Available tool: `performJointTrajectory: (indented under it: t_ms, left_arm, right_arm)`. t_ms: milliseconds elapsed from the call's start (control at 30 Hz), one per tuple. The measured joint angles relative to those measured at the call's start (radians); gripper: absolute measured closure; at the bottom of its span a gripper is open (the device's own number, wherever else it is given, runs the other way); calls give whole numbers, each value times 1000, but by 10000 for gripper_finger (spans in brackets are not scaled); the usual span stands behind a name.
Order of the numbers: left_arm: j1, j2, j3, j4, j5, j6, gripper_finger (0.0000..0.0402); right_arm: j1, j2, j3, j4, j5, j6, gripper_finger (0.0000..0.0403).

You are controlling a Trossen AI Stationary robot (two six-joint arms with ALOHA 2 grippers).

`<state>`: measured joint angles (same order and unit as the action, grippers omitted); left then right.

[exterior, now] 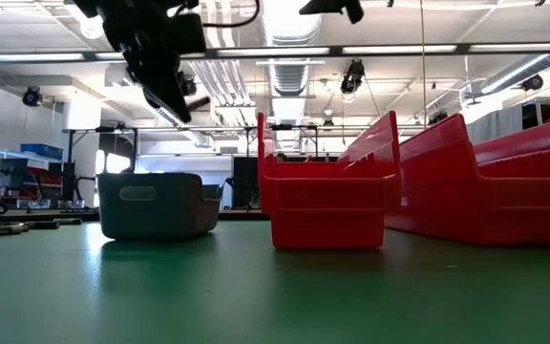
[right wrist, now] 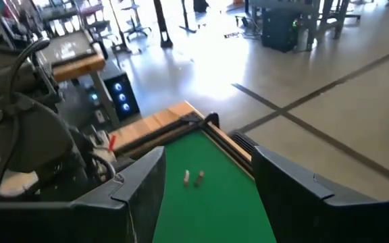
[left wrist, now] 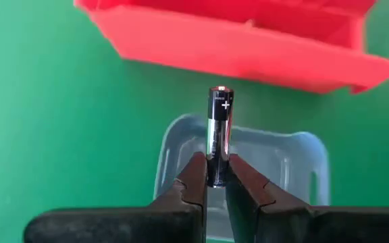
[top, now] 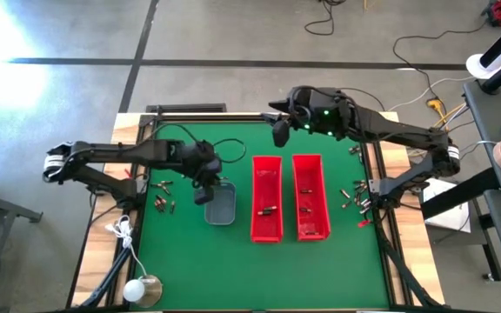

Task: Sort batteries
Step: Put the silver battery into the gray bin

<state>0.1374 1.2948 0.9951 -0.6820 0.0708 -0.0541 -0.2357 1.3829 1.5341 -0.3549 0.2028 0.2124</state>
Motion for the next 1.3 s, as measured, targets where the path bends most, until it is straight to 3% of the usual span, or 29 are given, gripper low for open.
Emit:
performJointTrajectory:
  t_ms: [533,867,1167,1300]
  left_arm:
    - [-223,346,-3,-11,-205,-86,388]
    - [-242,453,-3,54,-229,-95,383]
    - [-242,434,8,27,-221,-152,302]
    - [-241,360,89,-61,-238,-175,266]
  right_arm:
    - [9,-178,2,-341,8,-39,194]
    - [66,-228,-4,-375,8,-13,192]
    - [66,-223,-5,-373,8,-4,163]
    - [66,-223,-5,-363,8,-15,146]
